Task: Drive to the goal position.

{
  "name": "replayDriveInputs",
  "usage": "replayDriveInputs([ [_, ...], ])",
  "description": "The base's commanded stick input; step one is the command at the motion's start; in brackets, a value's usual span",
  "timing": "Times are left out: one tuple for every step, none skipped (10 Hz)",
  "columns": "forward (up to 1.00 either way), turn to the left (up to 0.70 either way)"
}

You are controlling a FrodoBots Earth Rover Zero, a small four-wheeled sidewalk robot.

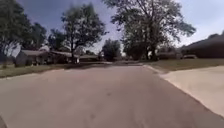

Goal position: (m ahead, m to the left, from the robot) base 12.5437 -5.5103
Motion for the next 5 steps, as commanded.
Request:
replayDriveInputs([
  [0.70, 0.00],
  [0.70, 0.00],
  [0.70, 0.00],
  [0.70, 0.00],
  [0.70, 0.00],
])
